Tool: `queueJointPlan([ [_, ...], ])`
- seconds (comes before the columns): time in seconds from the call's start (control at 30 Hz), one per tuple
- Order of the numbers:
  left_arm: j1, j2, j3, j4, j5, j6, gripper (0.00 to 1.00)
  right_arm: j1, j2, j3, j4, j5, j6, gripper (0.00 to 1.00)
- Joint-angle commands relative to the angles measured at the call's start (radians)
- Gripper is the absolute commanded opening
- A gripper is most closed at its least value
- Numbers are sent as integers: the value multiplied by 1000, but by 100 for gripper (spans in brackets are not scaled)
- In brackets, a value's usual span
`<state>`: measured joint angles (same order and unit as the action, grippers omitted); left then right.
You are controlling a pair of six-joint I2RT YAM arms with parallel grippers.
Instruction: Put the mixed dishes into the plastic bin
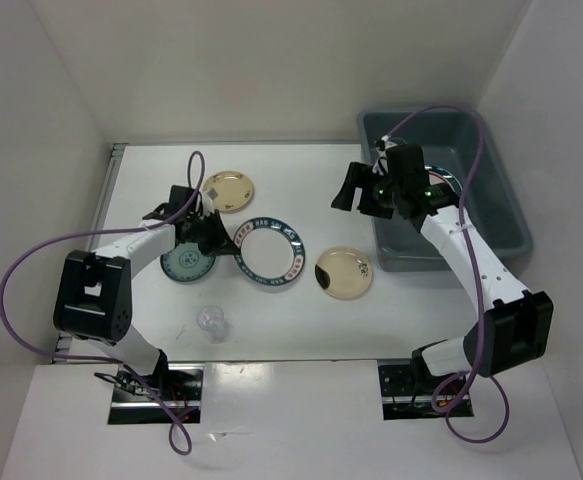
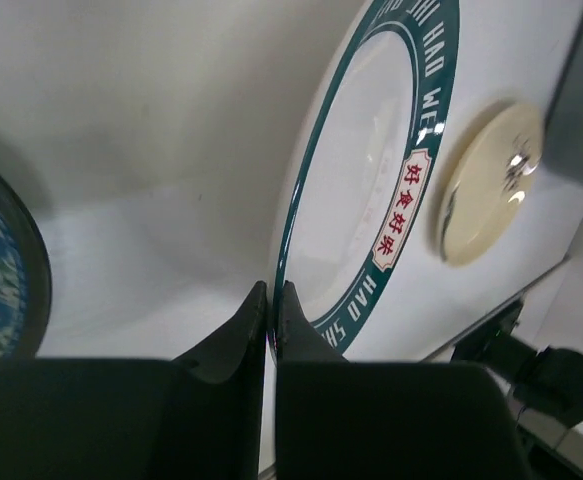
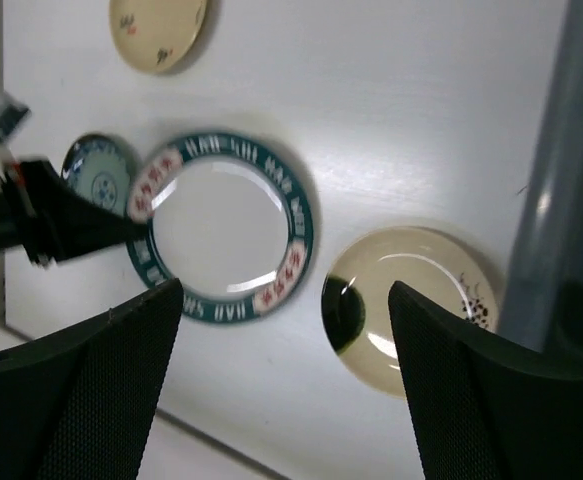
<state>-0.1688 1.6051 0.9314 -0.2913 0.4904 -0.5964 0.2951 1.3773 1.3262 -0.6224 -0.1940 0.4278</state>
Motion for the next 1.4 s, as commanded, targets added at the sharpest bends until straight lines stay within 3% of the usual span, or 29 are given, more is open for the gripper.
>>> queueJointPlan([
  [0.0, 15, -56, 96, 23, 28, -49, 0, 10, -4, -65, 121, -177, -31, 88],
  [0.1, 15, -76, 107, 61, 75, -97, 0, 19, 25, -74, 162, -238, -31, 80],
  [0.2, 15, -99, 107, 99, 132, -143, 0, 19, 74, -45, 176, -327, -53, 80],
  [0.47, 25, -146, 107, 253, 287, -282, 0, 29, 170, 31, 196, -386, -64, 80],
  [0.67, 25, -211, 135, 307, 307, -361, 0, 38, 210, 50, 207, -386, -64, 75],
  [0.8, 25, -232, 112, 378, 333, -427, 0, 38, 235, 62, 216, -398, -64, 46],
  [0.83, 25, -232, 112, 389, 333, -427, 0, 38, 235, 62, 216, -398, -64, 33],
  [0.93, 25, -232, 86, 402, 333, -436, 0, 38, 247, 71, 248, -438, -34, 8],
  [1.03, 25, -209, 72, 414, 321, -425, 0, 38, 247, 71, 268, -453, -20, 1],
  [1.07, 25, -199, 61, 414, 312, -425, 10, 38, 247, 82, 268, -453, -11, 1],
  [1.1, 25, -198, 61, 414, 292, -416, 26, 38, 247, 96, 268, -453, -11, 1],
  [1.2, 25, -178, 79, 405, 234, -396, 100, 38, 236, 131, 268, -418, -1, 1],
  [1.27, 25, -166, 124, 342, 174, -355, 100, 38, 227, 174, 225, -296, -10, 1],
  [1.37, 44, -157, 254, 190, -54, -200, 100, 6, 227, 287, 127, -97, -11, 1],
])
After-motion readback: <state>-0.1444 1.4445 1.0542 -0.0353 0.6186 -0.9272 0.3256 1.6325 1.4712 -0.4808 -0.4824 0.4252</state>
